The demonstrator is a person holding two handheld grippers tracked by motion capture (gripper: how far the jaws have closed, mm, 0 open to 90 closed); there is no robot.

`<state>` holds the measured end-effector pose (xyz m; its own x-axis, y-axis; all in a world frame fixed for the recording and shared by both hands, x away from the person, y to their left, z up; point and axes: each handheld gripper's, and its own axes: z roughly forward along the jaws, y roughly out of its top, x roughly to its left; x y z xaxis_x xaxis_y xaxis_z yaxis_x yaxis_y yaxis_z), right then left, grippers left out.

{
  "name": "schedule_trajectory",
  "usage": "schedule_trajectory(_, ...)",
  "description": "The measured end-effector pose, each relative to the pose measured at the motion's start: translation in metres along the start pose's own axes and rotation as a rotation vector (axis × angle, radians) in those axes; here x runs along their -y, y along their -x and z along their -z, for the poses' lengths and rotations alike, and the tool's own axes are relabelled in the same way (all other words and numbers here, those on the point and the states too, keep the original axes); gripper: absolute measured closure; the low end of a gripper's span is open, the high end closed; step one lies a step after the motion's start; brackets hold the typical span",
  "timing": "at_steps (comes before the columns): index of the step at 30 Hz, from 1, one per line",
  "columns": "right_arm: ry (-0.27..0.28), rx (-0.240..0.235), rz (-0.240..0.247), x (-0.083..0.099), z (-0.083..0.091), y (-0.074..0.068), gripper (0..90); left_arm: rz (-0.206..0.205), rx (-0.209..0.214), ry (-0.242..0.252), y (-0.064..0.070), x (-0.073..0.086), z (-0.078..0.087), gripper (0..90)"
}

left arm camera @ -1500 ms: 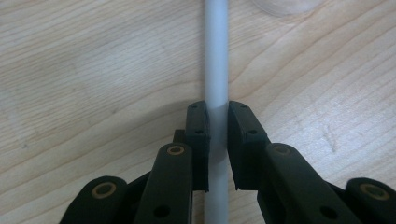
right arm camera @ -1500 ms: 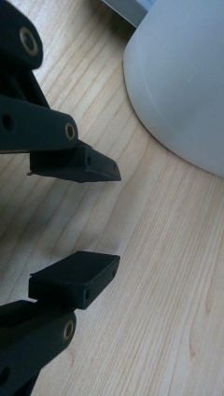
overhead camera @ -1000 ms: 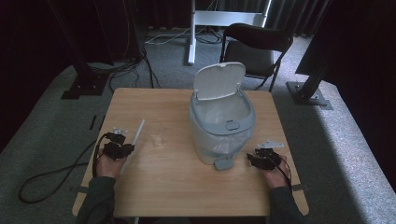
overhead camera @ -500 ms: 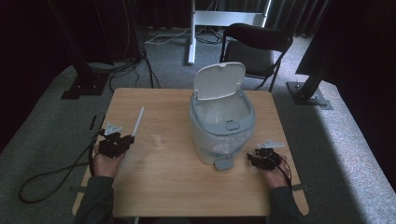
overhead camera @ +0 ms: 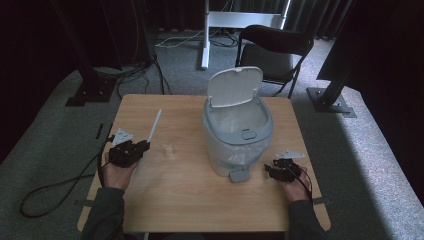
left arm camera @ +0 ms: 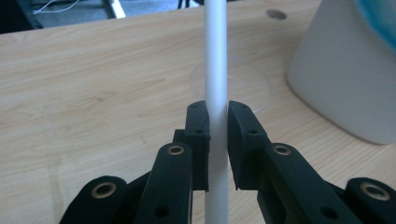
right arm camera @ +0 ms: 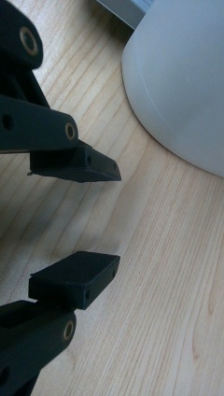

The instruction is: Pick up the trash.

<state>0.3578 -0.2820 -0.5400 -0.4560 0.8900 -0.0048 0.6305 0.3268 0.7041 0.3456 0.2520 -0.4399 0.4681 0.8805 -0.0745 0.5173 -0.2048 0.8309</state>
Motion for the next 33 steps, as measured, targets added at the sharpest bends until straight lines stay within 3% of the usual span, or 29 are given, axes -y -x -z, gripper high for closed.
schedule_trajectory(14,0.001,-0.006,-0.003,0.000,0.000,0.000,52.2,-0.051,0.089,0.040,0.015,-0.012,0.002,79.1)
schedule_trajectory(33,0.018,-0.012,-0.005,0.002,-0.001,0.000,50.3,-0.125,0.141,0.080,0.036,-0.029,0.008,79.1)
